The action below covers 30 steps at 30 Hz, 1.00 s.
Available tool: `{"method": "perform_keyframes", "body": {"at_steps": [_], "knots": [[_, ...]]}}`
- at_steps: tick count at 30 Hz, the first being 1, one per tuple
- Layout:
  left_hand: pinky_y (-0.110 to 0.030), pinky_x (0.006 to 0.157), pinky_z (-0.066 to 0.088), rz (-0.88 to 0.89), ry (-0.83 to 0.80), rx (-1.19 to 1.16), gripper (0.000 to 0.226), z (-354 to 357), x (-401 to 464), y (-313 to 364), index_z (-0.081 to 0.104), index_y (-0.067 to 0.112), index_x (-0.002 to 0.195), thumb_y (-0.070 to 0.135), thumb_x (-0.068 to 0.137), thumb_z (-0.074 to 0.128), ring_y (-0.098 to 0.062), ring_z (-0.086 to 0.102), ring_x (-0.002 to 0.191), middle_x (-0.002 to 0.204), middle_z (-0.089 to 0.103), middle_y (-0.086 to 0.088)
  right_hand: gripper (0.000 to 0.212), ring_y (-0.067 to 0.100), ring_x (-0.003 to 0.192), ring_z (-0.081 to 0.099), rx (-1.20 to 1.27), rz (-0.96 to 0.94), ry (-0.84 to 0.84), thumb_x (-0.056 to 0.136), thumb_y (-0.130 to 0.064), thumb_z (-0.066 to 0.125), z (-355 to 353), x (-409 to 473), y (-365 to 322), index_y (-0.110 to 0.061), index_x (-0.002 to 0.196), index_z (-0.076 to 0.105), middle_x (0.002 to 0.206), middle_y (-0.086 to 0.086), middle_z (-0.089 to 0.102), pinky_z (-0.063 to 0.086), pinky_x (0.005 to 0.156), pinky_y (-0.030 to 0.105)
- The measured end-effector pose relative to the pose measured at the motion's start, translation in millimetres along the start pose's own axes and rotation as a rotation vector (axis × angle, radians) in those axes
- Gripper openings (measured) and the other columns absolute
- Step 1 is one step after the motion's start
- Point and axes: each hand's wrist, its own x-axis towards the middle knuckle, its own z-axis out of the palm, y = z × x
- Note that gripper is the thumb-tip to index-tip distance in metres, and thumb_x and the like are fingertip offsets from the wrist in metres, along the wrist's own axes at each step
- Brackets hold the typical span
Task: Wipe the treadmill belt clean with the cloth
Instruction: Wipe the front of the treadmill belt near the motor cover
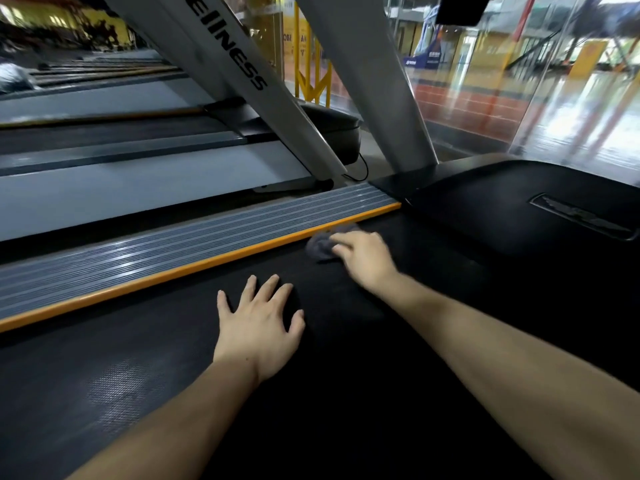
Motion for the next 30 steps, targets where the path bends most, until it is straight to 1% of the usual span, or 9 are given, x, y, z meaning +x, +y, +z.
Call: {"method": "perform_keyframes", "body": {"at_steps": [4, 9, 11, 13, 16, 20, 22, 26, 30], "knots": [[-0.059, 0.123, 0.005, 0.033, 0.041, 0.034, 0.061, -3, -3, -1, 0.037, 0.043, 0.150, 0.065, 0.096, 0.020, -0.017, 0.009, 0.156, 0.163, 0.030, 0.017, 0.024, 0.026, 0.099, 0.066, -0.062, -0.331, 0.002, 0.090, -0.027, 0.060, 6, -7, 7, -0.022, 0.112, 0.071, 0.109, -0.003, 0.072, 0.050, 0.087, 0.042], [-0.055, 0.124, 0.007, 0.079, 0.054, 0.013, 0.062, -3, -3, -3, 0.040, 0.045, 0.150, 0.064, 0.094, 0.021, -0.013, 0.013, 0.155, 0.161, 0.032, 0.020, 0.022, 0.036, 0.105, 0.060, -0.231, 0.248, 0.136, 0.096, -0.026, 0.051, -33, 31, 82, -0.026, 0.114, 0.065, 0.113, 0.010, 0.067, 0.051, 0.088, 0.043], [-0.055, 0.124, 0.008, 0.108, 0.047, 0.004, 0.061, -4, -3, -2, 0.042, 0.045, 0.148, 0.062, 0.092, 0.023, -0.012, 0.015, 0.155, 0.160, 0.034, 0.020, 0.018, 0.036, 0.100, 0.060, -0.250, 0.281, 0.131, 0.097, -0.026, 0.050, -30, 28, 77, -0.027, 0.110, 0.063, 0.108, 0.011, 0.066, 0.050, 0.082, 0.041], [-0.053, 0.125, 0.008, 0.121, 0.043, -0.002, 0.064, -4, -4, -1, 0.044, 0.046, 0.147, 0.063, 0.090, 0.020, -0.011, 0.016, 0.154, 0.160, 0.034, 0.021, 0.015, 0.035, 0.094, 0.061, -0.238, 0.202, 0.102, 0.095, -0.029, 0.051, -20, 17, 53, -0.026, 0.106, 0.061, 0.102, 0.007, 0.067, 0.048, 0.076, 0.040], [-0.051, 0.125, 0.007, 0.155, 0.013, -0.003, 0.064, -6, -5, 0, 0.042, 0.048, 0.148, 0.066, 0.091, 0.019, -0.010, 0.013, 0.155, 0.161, 0.031, 0.023, 0.022, 0.035, 0.098, 0.063, -0.075, 0.025, 0.053, 0.090, -0.028, 0.060, -9, -14, 13, -0.024, 0.109, 0.069, 0.107, 0.004, 0.072, 0.049, 0.089, 0.046], [-0.047, 0.126, 0.008, 0.169, -0.019, -0.007, 0.057, -7, -4, 0, 0.036, 0.052, 0.151, 0.068, 0.097, 0.025, -0.006, 0.011, 0.155, 0.162, 0.026, 0.026, 0.028, 0.023, 0.105, 0.063, -0.067, -0.282, -0.030, 0.092, -0.024, 0.063, -14, -15, 16, -0.023, 0.120, 0.069, 0.119, -0.002, 0.069, 0.047, 0.096, 0.038], [-0.046, 0.126, 0.008, 0.169, -0.021, -0.011, 0.058, -6, -5, 0, 0.035, 0.053, 0.151, 0.070, 0.097, 0.024, -0.004, 0.011, 0.155, 0.162, 0.025, 0.027, 0.026, 0.027, 0.106, 0.063, -0.200, -0.181, -0.003, 0.093, -0.025, 0.058, -24, 7, 53, -0.026, 0.118, 0.067, 0.120, 0.001, 0.067, 0.048, 0.094, 0.038], [-0.046, 0.127, 0.008, 0.160, -0.007, -0.019, 0.059, -7, -5, -1, 0.037, 0.052, 0.150, 0.072, 0.096, 0.024, -0.004, 0.011, 0.155, 0.162, 0.027, 0.027, 0.024, 0.039, 0.103, 0.055, -0.331, 0.293, 0.097, 0.097, -0.027, 0.047, -49, 20, 109, -0.031, 0.117, 0.061, 0.122, 0.007, 0.060, 0.046, 0.090, 0.045], [-0.048, 0.126, 0.009, 0.163, -0.018, -0.032, 0.061, -5, -4, -1, 0.038, 0.052, 0.150, 0.073, 0.095, 0.023, -0.006, 0.013, 0.155, 0.161, 0.029, 0.026, 0.029, 0.037, 0.106, 0.058, -0.209, 0.226, 0.081, 0.095, -0.023, 0.053, -40, 8, 72, -0.024, 0.122, 0.064, 0.123, 0.007, 0.064, 0.046, 0.094, 0.048]]}}
